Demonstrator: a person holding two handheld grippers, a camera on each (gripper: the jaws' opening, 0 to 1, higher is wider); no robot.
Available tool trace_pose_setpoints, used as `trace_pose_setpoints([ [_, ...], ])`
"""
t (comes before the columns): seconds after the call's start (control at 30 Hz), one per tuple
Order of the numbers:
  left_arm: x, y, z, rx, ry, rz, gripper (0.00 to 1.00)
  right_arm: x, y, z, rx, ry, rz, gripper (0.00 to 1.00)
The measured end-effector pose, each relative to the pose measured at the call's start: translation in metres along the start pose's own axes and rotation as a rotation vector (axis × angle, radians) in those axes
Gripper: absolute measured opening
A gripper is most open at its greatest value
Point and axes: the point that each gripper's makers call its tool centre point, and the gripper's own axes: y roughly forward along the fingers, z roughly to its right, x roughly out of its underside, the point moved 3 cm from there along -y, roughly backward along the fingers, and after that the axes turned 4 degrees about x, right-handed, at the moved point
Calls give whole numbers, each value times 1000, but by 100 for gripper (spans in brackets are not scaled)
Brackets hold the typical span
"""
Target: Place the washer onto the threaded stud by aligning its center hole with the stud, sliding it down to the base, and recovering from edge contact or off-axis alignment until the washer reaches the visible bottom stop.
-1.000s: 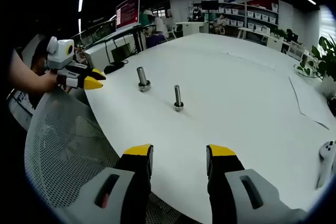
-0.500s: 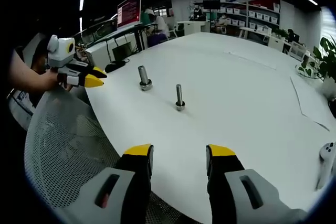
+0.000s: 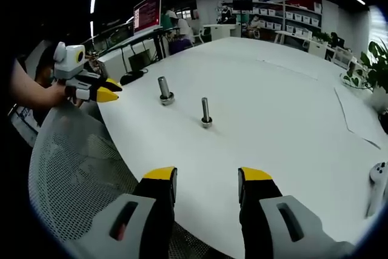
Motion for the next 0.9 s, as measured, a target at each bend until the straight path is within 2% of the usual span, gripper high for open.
trace_pose_setpoints([
  [0.3, 0, -1, 0, 1, -5, 0, 21, -2, -1, -2, 0, -9, 9, 43],
  [0.63, 4, 1, 1, 9, -16, -31, 21, -4, -3, 1, 10, 7, 24, 42],
  [0.9, 3, 0, 0, 3, -20, -18, 21, -4, -3, 1, 10, 15, 29, 42],
])
